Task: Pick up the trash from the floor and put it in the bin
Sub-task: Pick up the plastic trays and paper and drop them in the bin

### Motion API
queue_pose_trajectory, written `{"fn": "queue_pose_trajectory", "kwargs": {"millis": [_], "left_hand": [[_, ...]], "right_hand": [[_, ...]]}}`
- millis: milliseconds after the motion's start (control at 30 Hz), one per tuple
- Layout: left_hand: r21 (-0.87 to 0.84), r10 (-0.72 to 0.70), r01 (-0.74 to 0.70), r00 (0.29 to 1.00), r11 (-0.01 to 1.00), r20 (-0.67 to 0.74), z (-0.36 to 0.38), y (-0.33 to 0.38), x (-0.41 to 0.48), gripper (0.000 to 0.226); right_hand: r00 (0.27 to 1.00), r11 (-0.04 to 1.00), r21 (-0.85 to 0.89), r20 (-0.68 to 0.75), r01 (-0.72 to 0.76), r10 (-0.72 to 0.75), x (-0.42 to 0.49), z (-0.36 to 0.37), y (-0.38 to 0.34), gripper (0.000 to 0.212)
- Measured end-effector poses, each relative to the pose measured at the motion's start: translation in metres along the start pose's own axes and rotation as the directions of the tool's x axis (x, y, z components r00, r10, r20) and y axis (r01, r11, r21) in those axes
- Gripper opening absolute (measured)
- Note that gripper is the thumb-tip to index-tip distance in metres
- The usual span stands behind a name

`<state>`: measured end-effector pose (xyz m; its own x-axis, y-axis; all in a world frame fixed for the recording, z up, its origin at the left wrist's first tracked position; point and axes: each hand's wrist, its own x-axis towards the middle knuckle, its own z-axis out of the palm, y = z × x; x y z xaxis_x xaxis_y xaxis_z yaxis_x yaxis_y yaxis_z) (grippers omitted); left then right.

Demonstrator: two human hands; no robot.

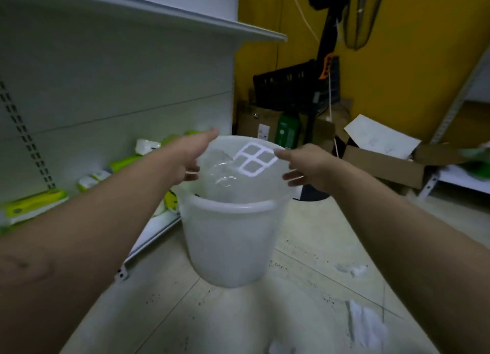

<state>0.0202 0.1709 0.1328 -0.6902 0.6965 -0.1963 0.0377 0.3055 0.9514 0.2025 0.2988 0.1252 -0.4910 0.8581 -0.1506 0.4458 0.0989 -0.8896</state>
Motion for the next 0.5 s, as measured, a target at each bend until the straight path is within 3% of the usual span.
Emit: {"fn": "queue_pose_trajectory", "kwargs": {"millis": [67,133,233,300,367,400,500], "left_hand": [[0.088,0.052,-0.051,0.999,0.995,-0.010,0.007,-0.005,0.007,0.049],[0.250,0.160,-0.128,0.981,0.960,-0.109,0.015,-0.016,0.009,0.059],[0.505,0.382,-0.283,0.919,0.815,-0.101,0.038,-0.040,-0.001,0.051],[0.591,0.565,-0.456,0.825,0.666,0.001,0.066,-0.056,-0.014,0.041],[0.626,0.702,-0.607,0.701,0.490,0.130,0.100,-0.071,-0.029,0.033],[0.619,0.738,-0.665,0.646,0.418,0.195,0.118,-0.080,-0.039,0.029],[0.517,0.760,-0.807,0.520,0.287,0.390,0.163,-0.114,-0.065,0.023]], "right_hand": [[0.987,0.991,-0.126,-0.147,0.045,-0.064,0.013,-0.013,0.019,0.039],[0.944,0.977,-0.202,-0.300,0.075,-0.135,0.017,-0.036,0.050,0.031],[0.895,0.969,-0.226,-0.446,-0.103,-0.009,0.005,-0.076,0.138,0.034],[0.890,0.898,-0.298,-0.420,-0.322,0.179,-0.009,-0.098,0.213,0.043],[0.877,0.733,-0.484,-0.305,-0.479,0.372,-0.016,-0.108,0.270,0.050],[0.865,0.672,-0.548,-0.262,-0.499,0.429,-0.015,-0.108,0.286,0.053],[0.873,0.620,-0.645,-0.163,-0.446,0.459,-0.004,-0.096,0.306,0.054]]}}
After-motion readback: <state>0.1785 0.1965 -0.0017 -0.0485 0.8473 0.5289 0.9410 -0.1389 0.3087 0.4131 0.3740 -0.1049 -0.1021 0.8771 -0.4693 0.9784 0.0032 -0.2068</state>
